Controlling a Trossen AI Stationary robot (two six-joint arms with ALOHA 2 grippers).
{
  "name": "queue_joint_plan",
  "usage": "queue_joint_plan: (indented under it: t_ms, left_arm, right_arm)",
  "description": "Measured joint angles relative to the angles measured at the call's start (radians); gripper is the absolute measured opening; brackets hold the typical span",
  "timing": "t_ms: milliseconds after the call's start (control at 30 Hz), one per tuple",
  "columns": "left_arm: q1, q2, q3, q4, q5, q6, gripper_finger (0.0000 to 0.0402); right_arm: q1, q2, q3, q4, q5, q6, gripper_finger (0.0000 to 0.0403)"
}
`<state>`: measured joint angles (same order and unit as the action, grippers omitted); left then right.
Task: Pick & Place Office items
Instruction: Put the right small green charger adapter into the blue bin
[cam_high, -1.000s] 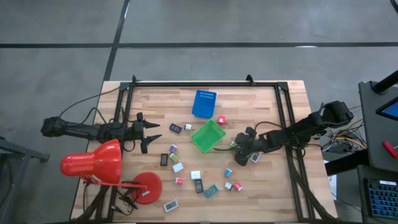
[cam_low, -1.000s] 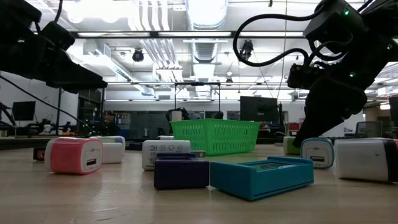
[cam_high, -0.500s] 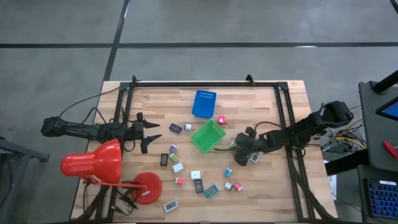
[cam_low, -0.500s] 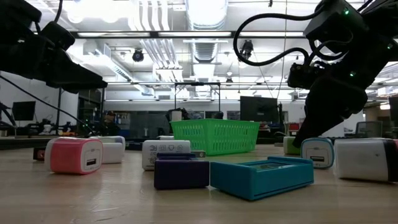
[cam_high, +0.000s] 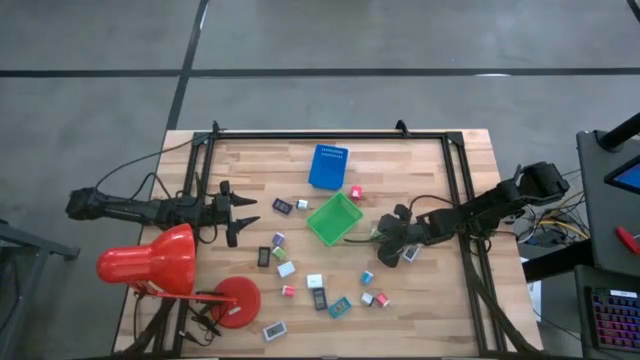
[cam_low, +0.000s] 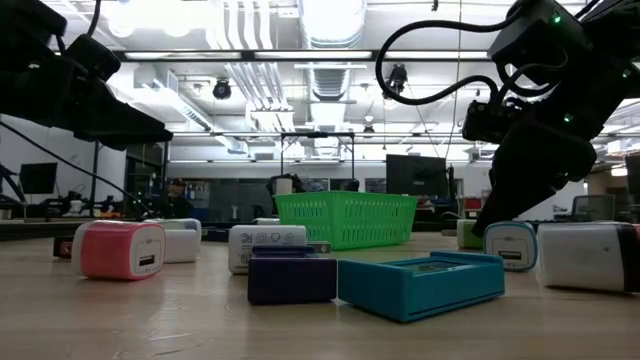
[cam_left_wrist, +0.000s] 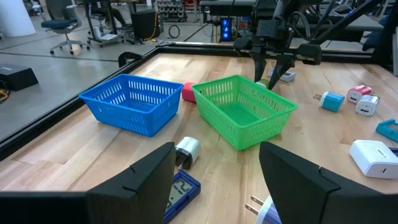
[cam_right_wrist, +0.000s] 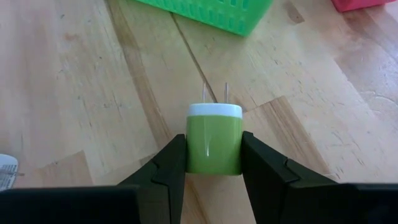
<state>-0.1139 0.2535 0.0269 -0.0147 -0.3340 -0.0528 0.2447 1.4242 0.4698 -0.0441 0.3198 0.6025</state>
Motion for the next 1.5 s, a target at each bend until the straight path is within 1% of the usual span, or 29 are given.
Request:
queue_joint_plan:
  t_ms: [267,467,600,733,833,967,1133,1233,1367,1500]
  left_arm:
    - [0.0,0.0,0.0,0.0,0.0,0.0,0.0239]
    - [0.0,0.0,0.0,0.0,0.0,0.0,0.0239]
    - [0.0,0.0,0.0,0.001,0.0,0.0,0.0239]
    - [0.0,0.0,0.0,0.003,0.0,0.0,0.0239]
    - [0.0,0.0,0.0,0.005,0.0,0.0,0.0239]
    - [0.0,0.0,-0.001,0.009,0.0,0.0,0.0239]
    - [0.0,0.0,-0.004,0.031,-0.003,0.018,0.0239]
    - [0.0,0.0,-0.022,0.095,-0.003,0.024,0.0239]
    - [0.0,0.004,-0.023,0.142,-0.003,0.045,0.0239]
    - [0.0,0.005,-0.023,0.191,-0.003,0.059,0.0239]
  right_arm:
    - [0.01,0.0,-0.001,0.009,0.007,-0.023,0.0117]
    - [0.054,0.003,-0.01,0.077,0.04,-0.071,0.0117]
    - [0.095,0.003,-0.022,0.141,0.112,-0.088,0.0117]
    - [0.131,0.003,-0.038,0.222,0.161,-0.115,0.0117]
    - [0.152,0.003,-0.058,0.327,0.203,-0.166,0.0117]
    - [0.157,0.003,-0.091,0.5,0.232,-0.263,0.0117]
    - [0.153,0.002,-0.166,0.825,0.238,-0.439,0.0117]
    - [0.141,0.002,-0.215,1.008,0.238,-0.536,0.0117]
    - [0.107,0.002,-0.256,1.154,0.224,-0.634,0.0117]
    - [0.043,0.002,-0.263,1.23,0.13,-0.708,0.0117]
